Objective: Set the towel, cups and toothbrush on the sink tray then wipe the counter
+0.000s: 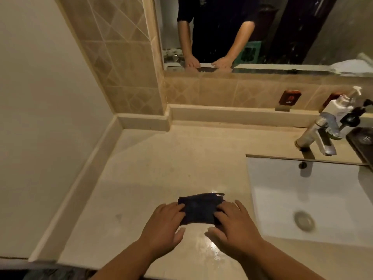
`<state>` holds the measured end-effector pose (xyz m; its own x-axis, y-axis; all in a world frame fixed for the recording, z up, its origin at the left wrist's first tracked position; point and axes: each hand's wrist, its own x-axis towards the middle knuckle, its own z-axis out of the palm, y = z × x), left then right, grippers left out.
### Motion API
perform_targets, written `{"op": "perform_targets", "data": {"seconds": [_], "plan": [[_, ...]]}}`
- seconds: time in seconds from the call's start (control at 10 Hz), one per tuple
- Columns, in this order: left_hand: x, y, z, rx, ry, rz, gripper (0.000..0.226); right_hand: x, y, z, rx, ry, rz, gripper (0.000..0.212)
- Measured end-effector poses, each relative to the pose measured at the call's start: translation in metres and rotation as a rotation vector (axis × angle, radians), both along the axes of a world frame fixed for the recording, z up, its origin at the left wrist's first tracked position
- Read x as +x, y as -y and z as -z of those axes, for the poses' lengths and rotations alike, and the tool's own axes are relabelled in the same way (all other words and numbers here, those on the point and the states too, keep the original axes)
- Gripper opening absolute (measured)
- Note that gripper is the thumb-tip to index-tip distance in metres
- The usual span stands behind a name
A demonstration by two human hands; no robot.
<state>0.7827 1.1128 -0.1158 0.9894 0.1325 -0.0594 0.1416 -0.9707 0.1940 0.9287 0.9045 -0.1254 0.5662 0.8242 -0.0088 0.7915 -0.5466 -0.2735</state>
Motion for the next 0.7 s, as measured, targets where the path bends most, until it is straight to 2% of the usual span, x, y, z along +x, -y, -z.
{"op": "perform_targets", "data": {"seconds": [0.1,0.2,0.3,0.5,0.7], "plan": [[0.010,0.003,0.001,0.001,-0.029,-0.058,0.058,0.003,-0.004,-0.002,-0.027,0.021,0.013,0.062],[0.032,0.004,0.010,-0.017,-0.168,-0.064,0.068,0.009,-0.016,0.000,-0.110,-0.014,-0.029,0.075],[0.035,0.002,0.024,0.051,-0.245,-0.054,0.072,0.012,-0.016,0.011,-0.224,0.005,-0.129,0.082],[0.033,0.001,0.029,0.075,-0.281,-0.073,0.077,0.016,-0.017,0.014,-0.319,-0.016,-0.145,0.089],[0.019,0.005,-0.001,-0.002,-0.290,-0.155,0.080,0.007,-0.027,-0.020,-0.288,-0.053,-0.088,0.093]]}}
